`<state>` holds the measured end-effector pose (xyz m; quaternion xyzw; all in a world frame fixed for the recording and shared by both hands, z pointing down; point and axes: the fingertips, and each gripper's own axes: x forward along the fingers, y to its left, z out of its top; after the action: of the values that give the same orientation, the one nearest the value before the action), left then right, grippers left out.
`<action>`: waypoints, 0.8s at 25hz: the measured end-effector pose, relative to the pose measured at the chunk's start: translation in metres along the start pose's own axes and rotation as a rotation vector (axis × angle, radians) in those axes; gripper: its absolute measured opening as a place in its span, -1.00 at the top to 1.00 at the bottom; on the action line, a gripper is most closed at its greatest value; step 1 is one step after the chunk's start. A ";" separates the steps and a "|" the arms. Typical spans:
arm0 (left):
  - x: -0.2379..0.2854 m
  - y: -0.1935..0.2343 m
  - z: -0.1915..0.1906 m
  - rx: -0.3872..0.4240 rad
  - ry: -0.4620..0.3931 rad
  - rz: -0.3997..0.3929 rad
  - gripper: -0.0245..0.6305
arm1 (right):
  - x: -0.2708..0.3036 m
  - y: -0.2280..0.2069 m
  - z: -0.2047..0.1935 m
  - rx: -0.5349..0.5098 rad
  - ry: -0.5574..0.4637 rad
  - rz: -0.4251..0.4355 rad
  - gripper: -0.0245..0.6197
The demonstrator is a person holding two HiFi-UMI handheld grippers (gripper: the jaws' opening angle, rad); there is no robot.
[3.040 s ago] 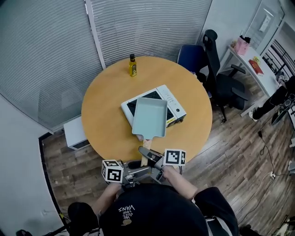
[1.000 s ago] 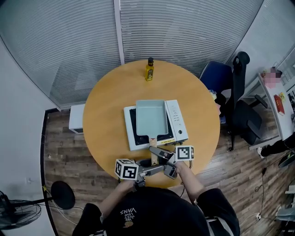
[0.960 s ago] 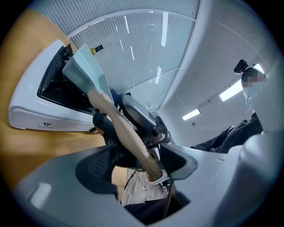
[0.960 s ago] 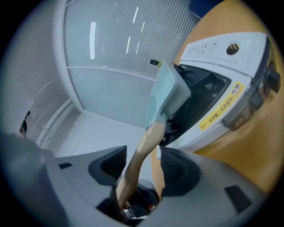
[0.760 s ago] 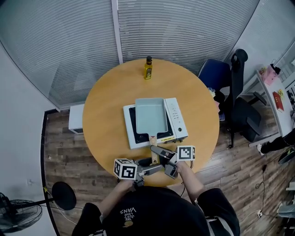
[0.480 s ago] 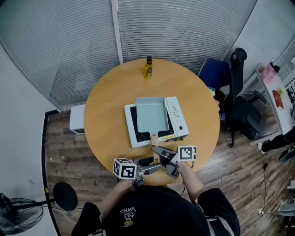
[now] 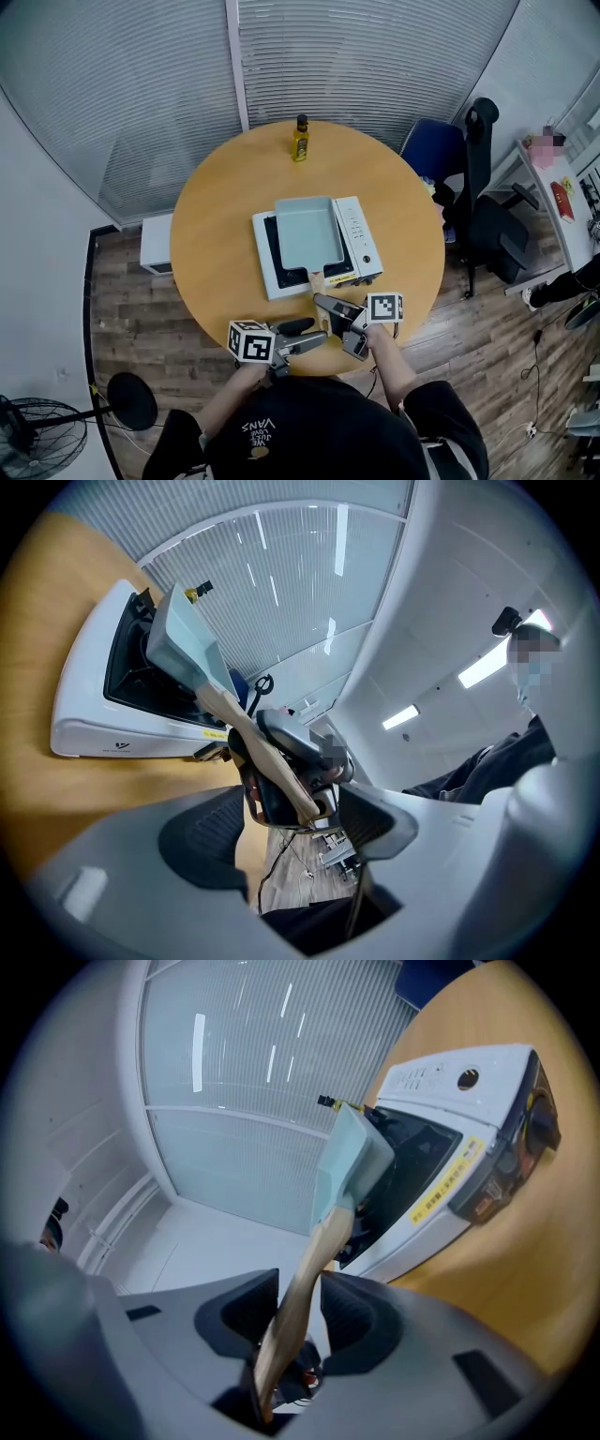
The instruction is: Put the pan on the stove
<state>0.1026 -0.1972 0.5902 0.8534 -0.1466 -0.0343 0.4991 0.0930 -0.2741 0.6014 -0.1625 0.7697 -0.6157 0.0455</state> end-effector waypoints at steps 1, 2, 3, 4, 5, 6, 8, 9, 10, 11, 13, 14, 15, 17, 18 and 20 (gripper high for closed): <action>-0.001 0.000 0.000 0.003 0.001 0.000 0.00 | -0.001 0.000 0.000 0.006 -0.004 0.003 0.47; -0.002 -0.001 0.000 0.004 0.001 0.000 0.00 | -0.002 -0.001 0.001 0.010 -0.008 0.003 0.47; -0.003 -0.001 0.001 0.005 0.000 -0.001 0.00 | -0.003 -0.001 0.001 0.012 -0.012 -0.004 0.47; -0.004 -0.001 0.001 0.006 -0.001 0.000 0.00 | -0.005 -0.002 0.002 0.011 -0.016 -0.018 0.47; -0.005 -0.001 0.002 0.006 -0.002 0.000 0.00 | -0.007 -0.003 0.002 0.006 -0.022 -0.032 0.47; -0.006 -0.001 0.002 0.007 -0.002 0.000 0.00 | -0.008 -0.003 0.004 0.001 -0.032 -0.035 0.47; -0.007 -0.001 0.003 0.006 -0.001 -0.002 0.00 | -0.011 -0.003 0.008 -0.006 -0.063 -0.036 0.47; -0.008 -0.001 0.003 0.005 0.000 -0.004 0.00 | -0.014 -0.004 0.010 -0.025 -0.075 -0.048 0.47; -0.008 -0.002 0.003 0.005 0.001 -0.007 0.00 | -0.016 -0.003 0.011 -0.050 -0.083 -0.056 0.47; -0.009 -0.003 0.004 0.007 0.003 -0.010 0.00 | -0.018 -0.001 0.012 -0.070 -0.093 -0.056 0.47; -0.010 -0.004 0.004 0.014 0.005 -0.015 0.00 | -0.021 0.002 0.009 -0.061 -0.124 -0.055 0.47; -0.011 -0.004 0.004 0.018 0.007 -0.018 0.00 | -0.023 0.003 0.006 -0.041 -0.146 -0.060 0.47; -0.013 -0.005 0.004 0.022 0.009 -0.020 0.00 | -0.026 0.004 0.005 -0.029 -0.169 -0.069 0.47; -0.017 -0.006 0.007 0.029 0.010 -0.021 0.00 | -0.033 0.007 0.004 -0.040 -0.207 -0.090 0.47; -0.020 -0.006 0.008 0.031 0.011 -0.021 0.00 | -0.037 0.007 0.003 -0.048 -0.223 -0.105 0.47; -0.025 -0.006 0.009 0.036 0.015 -0.022 0.00 | -0.042 0.010 -0.002 -0.038 -0.261 -0.100 0.47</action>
<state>0.0780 -0.1943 0.5781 0.8641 -0.1339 -0.0306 0.4842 0.1305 -0.2579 0.5869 -0.2801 0.7596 -0.5763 0.1114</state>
